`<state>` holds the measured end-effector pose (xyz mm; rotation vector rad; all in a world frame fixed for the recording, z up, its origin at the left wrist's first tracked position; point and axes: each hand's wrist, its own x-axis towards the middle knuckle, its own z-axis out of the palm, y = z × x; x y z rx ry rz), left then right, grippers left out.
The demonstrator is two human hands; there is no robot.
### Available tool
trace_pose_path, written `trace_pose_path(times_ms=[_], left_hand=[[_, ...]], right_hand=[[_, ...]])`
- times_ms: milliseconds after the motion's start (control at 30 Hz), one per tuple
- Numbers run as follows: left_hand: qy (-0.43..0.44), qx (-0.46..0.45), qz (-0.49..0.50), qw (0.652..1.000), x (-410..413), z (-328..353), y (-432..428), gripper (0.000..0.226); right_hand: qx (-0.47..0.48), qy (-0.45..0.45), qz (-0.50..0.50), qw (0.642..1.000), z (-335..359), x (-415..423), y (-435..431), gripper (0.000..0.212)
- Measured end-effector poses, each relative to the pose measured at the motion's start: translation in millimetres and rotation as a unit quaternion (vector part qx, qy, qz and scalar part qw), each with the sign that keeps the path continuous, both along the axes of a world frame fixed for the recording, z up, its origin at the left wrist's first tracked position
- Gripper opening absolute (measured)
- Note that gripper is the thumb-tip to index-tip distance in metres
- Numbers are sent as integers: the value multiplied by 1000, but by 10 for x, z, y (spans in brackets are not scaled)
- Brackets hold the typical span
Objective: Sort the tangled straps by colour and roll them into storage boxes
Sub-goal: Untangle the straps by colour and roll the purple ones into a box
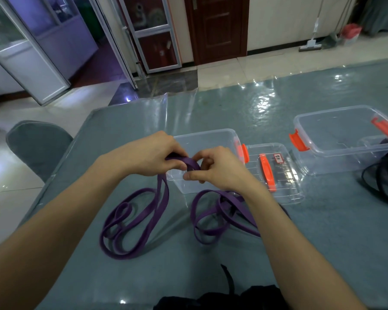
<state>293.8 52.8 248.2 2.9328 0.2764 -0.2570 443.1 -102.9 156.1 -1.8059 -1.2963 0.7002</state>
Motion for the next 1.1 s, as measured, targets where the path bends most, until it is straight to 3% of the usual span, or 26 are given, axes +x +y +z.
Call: trace_pose_path(times_ms=[200,333,433,600,767,833,967,1100], left_hand=[[-31,-66,12,997,-62,79,4,27],[-50,-87,1,995,-27,58,-45,24],[-65,-83,6,994,-13,38,-14,24],[-120,-141,38,982,-37,-44,49,31],[-154,-220,54,962,-45,-264,71,35],[-191,-268,77,941,-34,-367,16,36],[-308,-378,152,860,0,-576,-106,31],[-359,-445,175,802,37,-658,-146,32]], right_hand=[[50,115,6,992,-25,64,-61,26],[15,56,40,998,-6,17,-51,36],[49,50,12,997,-35,5,-39,22],[156,236,-23,959,-81,72,-51,16],[183,284,-41,940,-132,76,-17,21],[193,301,-46,933,-143,97,-17,24],[222,353,-51,907,-147,102,-5,27],[232,401,-55,885,-185,77,19,24]])
